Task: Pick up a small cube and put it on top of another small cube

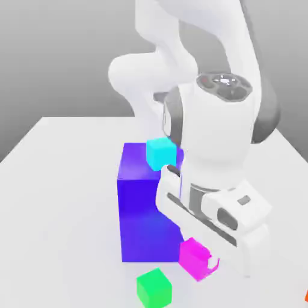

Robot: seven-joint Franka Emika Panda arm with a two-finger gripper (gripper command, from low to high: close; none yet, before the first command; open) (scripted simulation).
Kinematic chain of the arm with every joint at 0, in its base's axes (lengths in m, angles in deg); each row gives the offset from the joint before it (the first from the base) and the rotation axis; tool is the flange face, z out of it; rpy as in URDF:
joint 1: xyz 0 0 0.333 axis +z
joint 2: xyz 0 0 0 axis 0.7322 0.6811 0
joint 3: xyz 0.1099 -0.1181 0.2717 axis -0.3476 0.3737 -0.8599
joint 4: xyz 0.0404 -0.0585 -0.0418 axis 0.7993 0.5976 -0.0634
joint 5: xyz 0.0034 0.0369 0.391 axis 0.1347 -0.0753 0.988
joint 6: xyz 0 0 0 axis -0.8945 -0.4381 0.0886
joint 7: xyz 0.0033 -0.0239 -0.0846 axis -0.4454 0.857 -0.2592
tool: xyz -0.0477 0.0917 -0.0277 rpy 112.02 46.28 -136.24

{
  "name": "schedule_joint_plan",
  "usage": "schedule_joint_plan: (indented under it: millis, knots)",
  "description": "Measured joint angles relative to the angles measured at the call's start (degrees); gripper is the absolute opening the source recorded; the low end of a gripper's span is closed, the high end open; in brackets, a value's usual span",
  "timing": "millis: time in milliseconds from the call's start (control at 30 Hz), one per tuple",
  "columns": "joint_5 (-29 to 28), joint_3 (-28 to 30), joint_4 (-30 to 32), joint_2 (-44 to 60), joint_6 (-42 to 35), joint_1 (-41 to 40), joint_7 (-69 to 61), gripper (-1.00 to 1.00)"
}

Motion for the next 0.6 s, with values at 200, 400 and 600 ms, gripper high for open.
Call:
schedule_joint_plan:
  millis: [200, 400, 600]
  knots:
    - [1.3, 1.0, 5.4, -2.4, 3.6, -3.7, -14.6, -1.00]
    - [3.2, 0.0, 8.8, 1.4, 11.0, -4.8, -20.7, -1.00]
    - [5.4, -1.2, 8.7, 6.5, 15.6, -5.6, -22.3, 1.00]
